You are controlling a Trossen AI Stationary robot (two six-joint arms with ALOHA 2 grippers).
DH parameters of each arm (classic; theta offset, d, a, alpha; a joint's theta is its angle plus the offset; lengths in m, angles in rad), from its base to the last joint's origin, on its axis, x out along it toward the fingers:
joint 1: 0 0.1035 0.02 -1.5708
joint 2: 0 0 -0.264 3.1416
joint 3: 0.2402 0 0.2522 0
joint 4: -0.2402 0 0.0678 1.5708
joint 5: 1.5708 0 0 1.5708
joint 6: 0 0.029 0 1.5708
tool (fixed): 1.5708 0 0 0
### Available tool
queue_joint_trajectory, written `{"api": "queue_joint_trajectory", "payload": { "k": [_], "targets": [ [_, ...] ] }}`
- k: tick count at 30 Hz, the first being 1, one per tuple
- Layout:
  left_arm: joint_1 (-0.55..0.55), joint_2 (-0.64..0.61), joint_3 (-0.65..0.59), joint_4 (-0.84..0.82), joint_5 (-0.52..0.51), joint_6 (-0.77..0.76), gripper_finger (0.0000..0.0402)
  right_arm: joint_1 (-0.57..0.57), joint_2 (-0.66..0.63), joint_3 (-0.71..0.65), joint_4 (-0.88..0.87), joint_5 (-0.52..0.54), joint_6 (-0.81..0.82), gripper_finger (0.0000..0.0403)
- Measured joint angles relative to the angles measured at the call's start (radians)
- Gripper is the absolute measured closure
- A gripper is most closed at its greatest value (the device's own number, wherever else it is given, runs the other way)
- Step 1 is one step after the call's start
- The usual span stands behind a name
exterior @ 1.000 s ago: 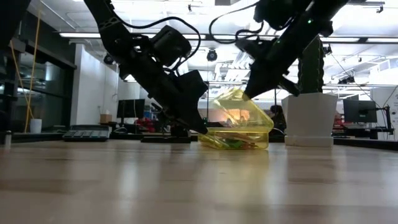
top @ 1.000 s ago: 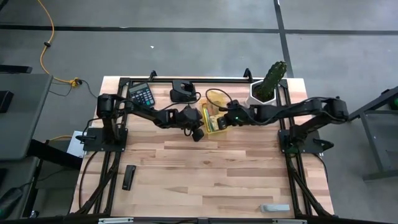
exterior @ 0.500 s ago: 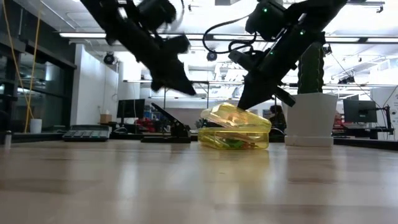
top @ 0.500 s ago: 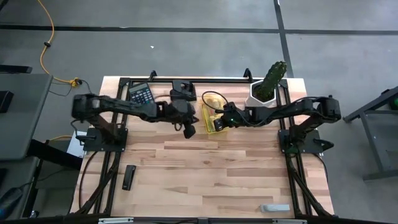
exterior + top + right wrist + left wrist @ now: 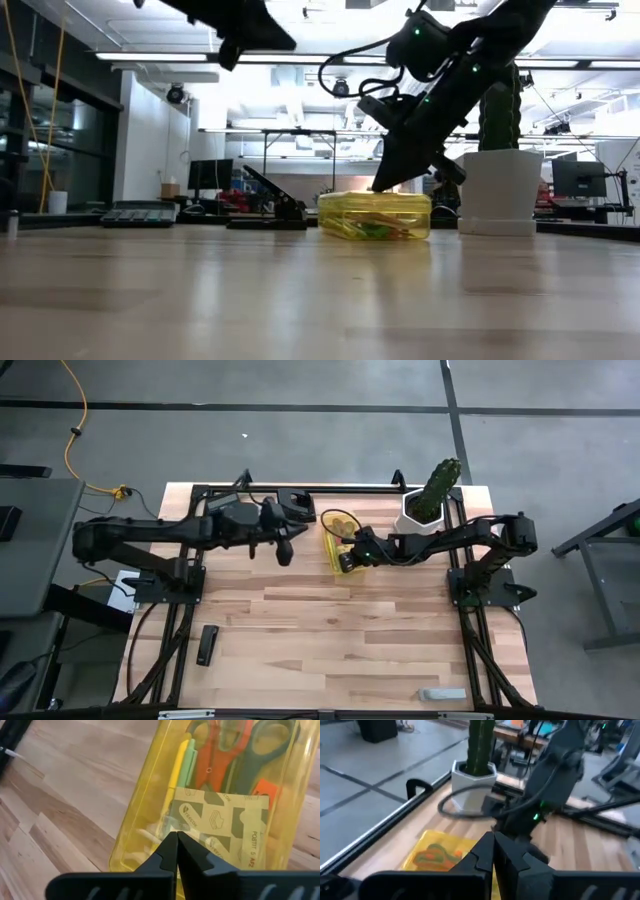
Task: Pack school essentials
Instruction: Close the yellow supply box
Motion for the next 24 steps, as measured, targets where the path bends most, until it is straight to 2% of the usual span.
{"api": "queue_joint_trajectory", "payload": {
  "k": [9, 16, 24],
  "targets": [
    [-0.049, -0.021, 0.0, 0.056, -0.006, -0.051, 0.0401, 0.006, 0.01, 0.002, -0.045, 0.003, 0.064, 0.0403],
    [-0.087, -0.021, 0.0, 0.086, -0.007, -0.075, 0.0401, 0.027, 0.05, 0.005, -0.016, -0.004, 0.129, 0.0403],
    [-0.112, -0.02, 0.0, 0.108, -0.015, -0.079, 0.0401, 0.007, -0.006, -0.004, 0.02, -0.004, 0.095, 0.0403]
  ]
}}
